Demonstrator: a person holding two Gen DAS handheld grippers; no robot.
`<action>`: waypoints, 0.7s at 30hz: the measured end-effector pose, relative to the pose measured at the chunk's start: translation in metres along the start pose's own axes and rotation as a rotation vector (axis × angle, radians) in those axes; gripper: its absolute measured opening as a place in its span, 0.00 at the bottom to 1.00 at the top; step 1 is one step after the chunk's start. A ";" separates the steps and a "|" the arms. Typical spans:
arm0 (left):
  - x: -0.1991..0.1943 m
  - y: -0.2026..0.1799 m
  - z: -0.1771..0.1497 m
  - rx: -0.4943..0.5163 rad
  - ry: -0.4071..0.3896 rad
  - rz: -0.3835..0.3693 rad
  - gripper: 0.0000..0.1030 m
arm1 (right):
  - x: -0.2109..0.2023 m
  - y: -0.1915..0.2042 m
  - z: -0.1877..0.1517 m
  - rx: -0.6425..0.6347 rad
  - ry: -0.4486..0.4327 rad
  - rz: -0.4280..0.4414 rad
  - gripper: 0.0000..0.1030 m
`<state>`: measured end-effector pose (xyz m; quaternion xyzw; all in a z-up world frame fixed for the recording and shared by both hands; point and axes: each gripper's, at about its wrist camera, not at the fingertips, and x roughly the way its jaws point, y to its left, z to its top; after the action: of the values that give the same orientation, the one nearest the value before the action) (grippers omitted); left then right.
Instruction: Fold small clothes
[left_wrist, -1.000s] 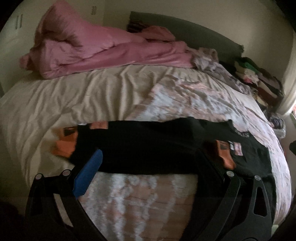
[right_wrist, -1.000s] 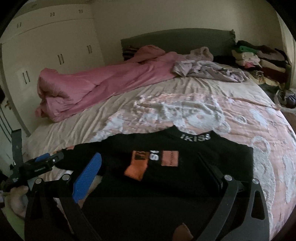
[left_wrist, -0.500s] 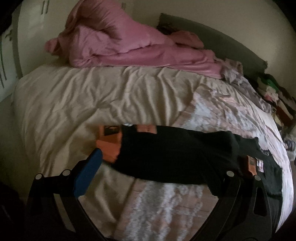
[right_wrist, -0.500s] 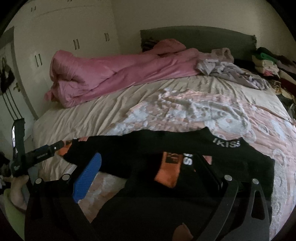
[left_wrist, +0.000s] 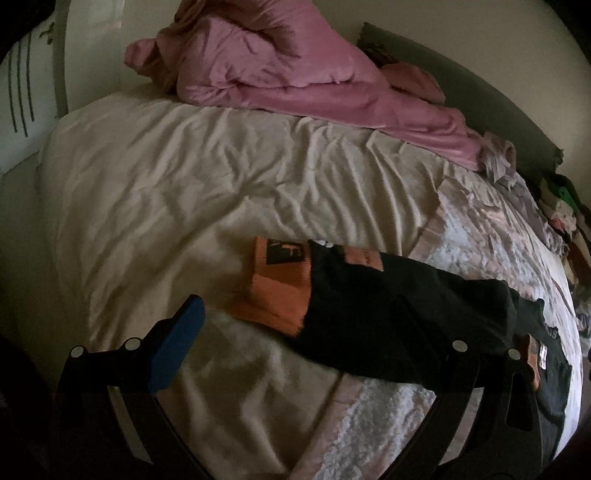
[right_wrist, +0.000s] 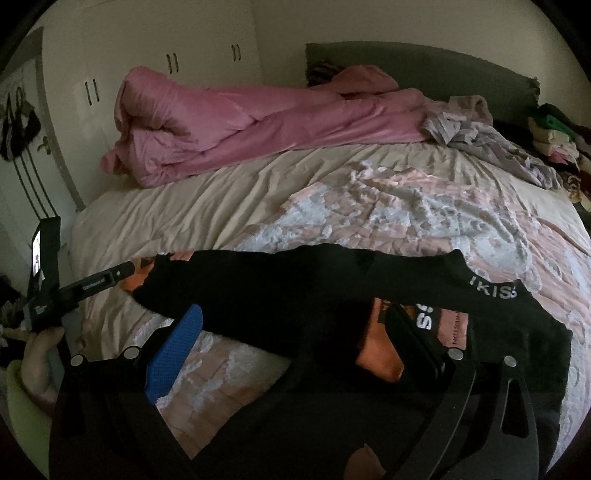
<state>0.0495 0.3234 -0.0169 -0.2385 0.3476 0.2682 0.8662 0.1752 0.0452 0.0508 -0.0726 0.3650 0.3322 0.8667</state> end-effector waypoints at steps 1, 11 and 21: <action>0.003 0.002 0.000 -0.004 0.005 0.002 0.85 | 0.002 0.000 -0.001 -0.001 0.002 -0.001 0.96; 0.036 -0.004 -0.006 0.008 0.070 0.002 0.60 | 0.023 -0.010 -0.015 0.034 0.039 0.007 0.96; 0.052 -0.012 -0.008 0.079 0.053 0.083 0.33 | 0.037 -0.027 -0.032 0.097 0.070 0.006 0.96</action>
<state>0.0855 0.3253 -0.0570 -0.1965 0.3903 0.2836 0.8536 0.1930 0.0319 -0.0007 -0.0410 0.4110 0.3140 0.8549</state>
